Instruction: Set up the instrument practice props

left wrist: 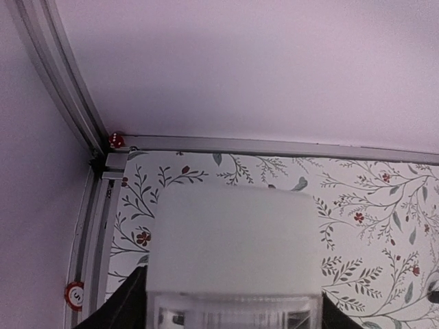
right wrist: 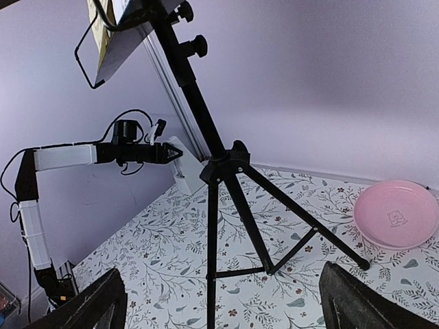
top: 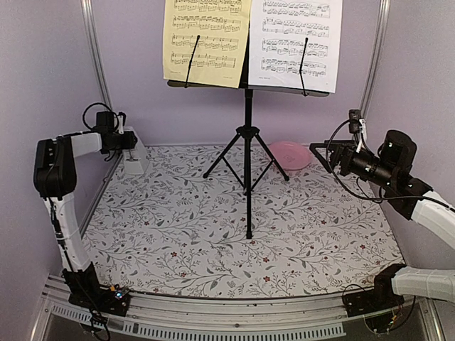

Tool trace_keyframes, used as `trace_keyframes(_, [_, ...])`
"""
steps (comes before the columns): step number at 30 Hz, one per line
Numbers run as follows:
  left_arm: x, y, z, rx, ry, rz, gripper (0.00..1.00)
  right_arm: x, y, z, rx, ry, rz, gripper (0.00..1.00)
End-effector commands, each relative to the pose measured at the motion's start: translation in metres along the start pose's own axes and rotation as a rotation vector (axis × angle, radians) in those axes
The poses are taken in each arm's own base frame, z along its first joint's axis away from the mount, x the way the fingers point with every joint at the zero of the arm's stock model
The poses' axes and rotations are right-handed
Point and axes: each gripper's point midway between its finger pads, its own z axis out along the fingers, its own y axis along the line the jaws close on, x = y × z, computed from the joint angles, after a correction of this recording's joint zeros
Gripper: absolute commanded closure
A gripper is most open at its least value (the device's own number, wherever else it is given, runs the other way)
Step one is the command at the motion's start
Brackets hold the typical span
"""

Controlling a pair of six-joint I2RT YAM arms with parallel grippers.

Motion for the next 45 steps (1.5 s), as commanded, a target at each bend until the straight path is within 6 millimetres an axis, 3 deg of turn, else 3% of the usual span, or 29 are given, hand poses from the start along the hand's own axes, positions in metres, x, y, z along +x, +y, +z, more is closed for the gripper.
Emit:
trace_keyframes(1, [-0.029, -0.042, -0.033, 0.003, -0.07, 0.017, 0.52, 0.004, -0.001, 0.002, -0.014, 0.0, 0.013, 0.01])
trace_keyframes(4, [-0.038, -0.065, -0.066, -0.007, -0.101, 0.015, 0.55, 0.007, -0.001, 0.001, -0.017, 0.004, 0.011, 0.01])
trace_keyframes(10, [-0.031, -0.118, -0.134, 0.046, -0.151, -0.002, 0.65, 0.012, 0.002, -0.001, -0.033, 0.015, 0.003, 0.01])
trace_keyframes(18, [0.017, -0.189, -0.215, 0.199, -0.153, -0.038, 0.72, 0.032, 0.006, -0.001, -0.086, 0.048, 0.035, 0.01])
trace_keyframes(24, [0.059, -0.227, -0.257, 0.244, -0.134, -0.075, 0.76, 0.046, 0.006, -0.002, -0.101, 0.074, 0.065, 0.01])
trace_keyframes(32, [0.114, -0.276, -0.277, 0.265, -0.07, -0.092, 0.78, 0.061, 0.012, 0.001, -0.118, 0.104, 0.088, 0.0])
trace_keyframes(41, [0.158, -0.326, -0.274, 0.177, -0.002, -0.089, 0.79, 0.072, 0.02, 0.01, -0.138, 0.131, 0.104, 0.0])
trace_keyframes(45, [0.176, -0.334, -0.269, 0.098, 0.042, -0.078, 0.77, 0.073, 0.022, 0.013, -0.143, 0.139, 0.102, 0.0])
